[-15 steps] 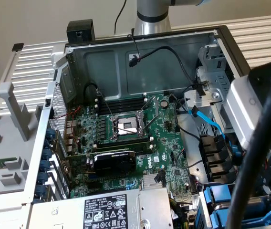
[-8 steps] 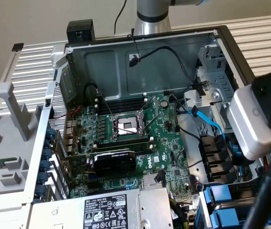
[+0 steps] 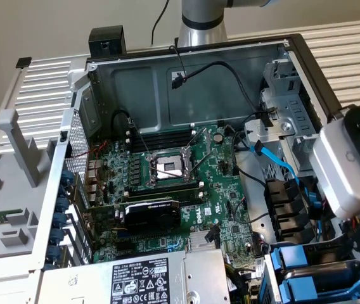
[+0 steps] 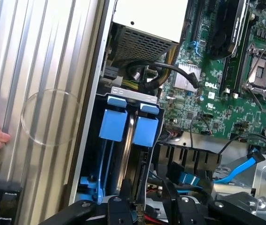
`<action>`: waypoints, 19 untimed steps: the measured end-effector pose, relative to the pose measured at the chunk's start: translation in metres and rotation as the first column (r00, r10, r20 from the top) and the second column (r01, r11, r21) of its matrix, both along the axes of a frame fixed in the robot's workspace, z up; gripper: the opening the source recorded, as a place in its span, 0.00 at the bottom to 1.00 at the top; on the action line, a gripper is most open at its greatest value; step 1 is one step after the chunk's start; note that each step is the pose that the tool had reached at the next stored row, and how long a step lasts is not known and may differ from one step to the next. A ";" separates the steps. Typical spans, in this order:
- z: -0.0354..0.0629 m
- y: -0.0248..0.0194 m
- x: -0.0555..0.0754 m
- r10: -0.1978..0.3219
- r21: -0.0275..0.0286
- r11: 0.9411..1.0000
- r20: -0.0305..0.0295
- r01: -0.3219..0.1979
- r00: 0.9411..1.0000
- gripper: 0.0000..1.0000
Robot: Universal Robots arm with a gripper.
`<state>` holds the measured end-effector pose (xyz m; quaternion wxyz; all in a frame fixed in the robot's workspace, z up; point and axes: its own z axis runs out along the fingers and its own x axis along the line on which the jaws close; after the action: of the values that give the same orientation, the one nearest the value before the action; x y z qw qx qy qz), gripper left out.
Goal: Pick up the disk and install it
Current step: 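Insert the first disk wire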
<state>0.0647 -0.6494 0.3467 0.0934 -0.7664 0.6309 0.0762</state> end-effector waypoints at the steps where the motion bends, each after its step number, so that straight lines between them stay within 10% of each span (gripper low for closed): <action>1: 0.0000 -0.0008 0.001 0.001 0.000 1.000 0.000 -0.001 1.000 0.40; 11: -0.0003 -0.0096 0.007 0.021 0.005 1.000 -0.003 -0.021 1.000 0.40; 19: -0.0016 -0.0103 0.010 0.057 0.023 0.998 -0.008 -0.057 0.998 0.40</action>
<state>0.0747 -0.6597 0.3451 0.0970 -0.7827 0.6082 0.0894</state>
